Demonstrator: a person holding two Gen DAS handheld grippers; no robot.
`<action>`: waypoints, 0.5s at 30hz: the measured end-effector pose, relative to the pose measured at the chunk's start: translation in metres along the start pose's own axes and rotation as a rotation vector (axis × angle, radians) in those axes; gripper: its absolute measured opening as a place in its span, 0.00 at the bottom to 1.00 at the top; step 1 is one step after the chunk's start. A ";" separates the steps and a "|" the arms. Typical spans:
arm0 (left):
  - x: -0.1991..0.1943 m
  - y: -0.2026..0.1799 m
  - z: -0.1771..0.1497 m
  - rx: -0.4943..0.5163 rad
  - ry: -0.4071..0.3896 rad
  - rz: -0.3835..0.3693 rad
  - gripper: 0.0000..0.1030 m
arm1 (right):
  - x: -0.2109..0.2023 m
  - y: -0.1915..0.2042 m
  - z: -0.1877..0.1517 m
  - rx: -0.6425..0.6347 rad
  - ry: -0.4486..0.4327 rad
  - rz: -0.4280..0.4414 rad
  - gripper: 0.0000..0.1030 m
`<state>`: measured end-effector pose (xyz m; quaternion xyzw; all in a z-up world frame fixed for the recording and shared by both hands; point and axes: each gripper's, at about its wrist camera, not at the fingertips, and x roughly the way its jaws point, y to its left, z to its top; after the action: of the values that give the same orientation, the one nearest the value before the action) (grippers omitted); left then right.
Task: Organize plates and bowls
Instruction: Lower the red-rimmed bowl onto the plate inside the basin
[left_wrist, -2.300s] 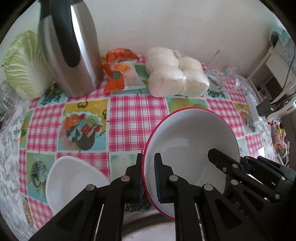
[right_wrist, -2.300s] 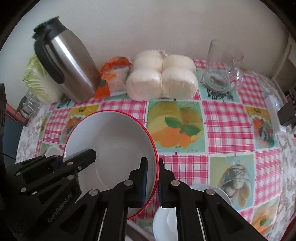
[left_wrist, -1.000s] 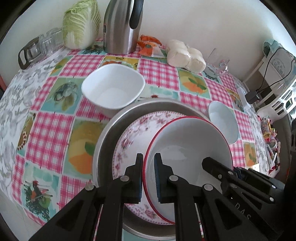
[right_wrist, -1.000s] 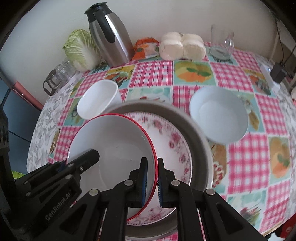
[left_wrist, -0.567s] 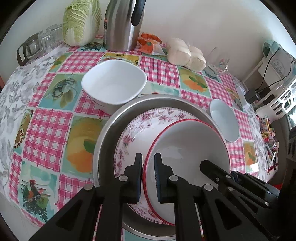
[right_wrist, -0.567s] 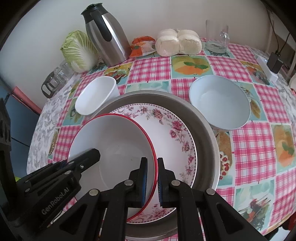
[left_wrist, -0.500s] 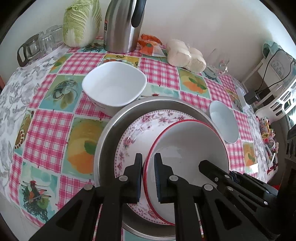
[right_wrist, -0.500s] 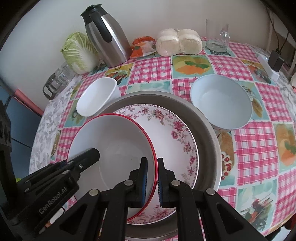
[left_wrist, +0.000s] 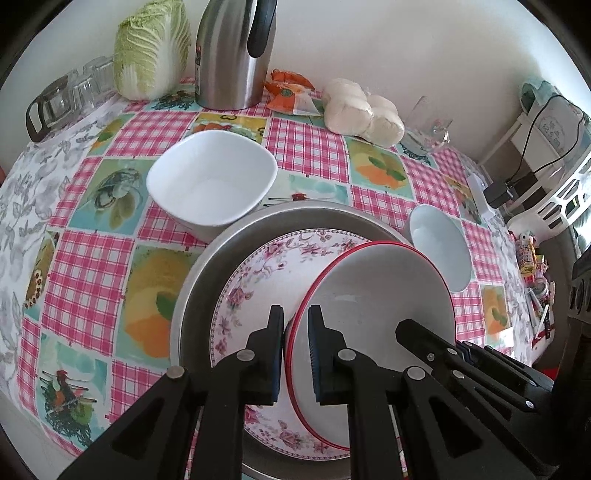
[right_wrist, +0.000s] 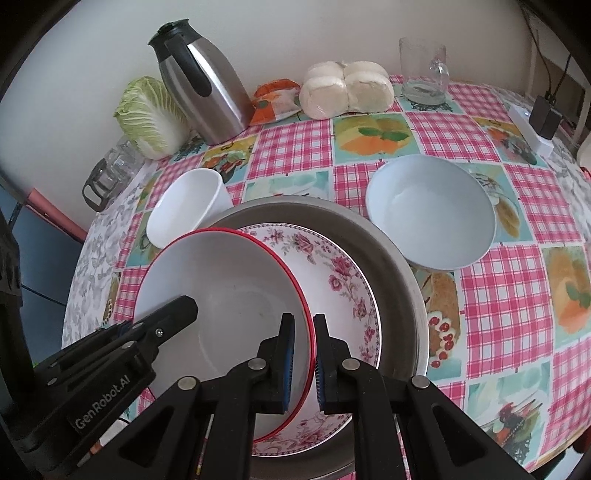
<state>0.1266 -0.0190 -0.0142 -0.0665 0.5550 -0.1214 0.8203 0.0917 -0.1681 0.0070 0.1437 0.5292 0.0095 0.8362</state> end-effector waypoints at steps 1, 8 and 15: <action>0.001 0.001 0.000 0.000 0.002 0.001 0.11 | 0.001 -0.001 0.000 0.004 0.003 0.001 0.11; 0.007 0.004 -0.002 -0.018 0.012 0.004 0.11 | 0.009 -0.002 0.001 0.022 0.018 0.003 0.11; 0.014 0.010 -0.002 -0.048 0.018 -0.010 0.11 | 0.013 -0.004 0.002 0.041 0.015 0.019 0.12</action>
<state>0.1309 -0.0133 -0.0299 -0.0878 0.5649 -0.1130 0.8127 0.0985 -0.1704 -0.0049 0.1656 0.5343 0.0076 0.8289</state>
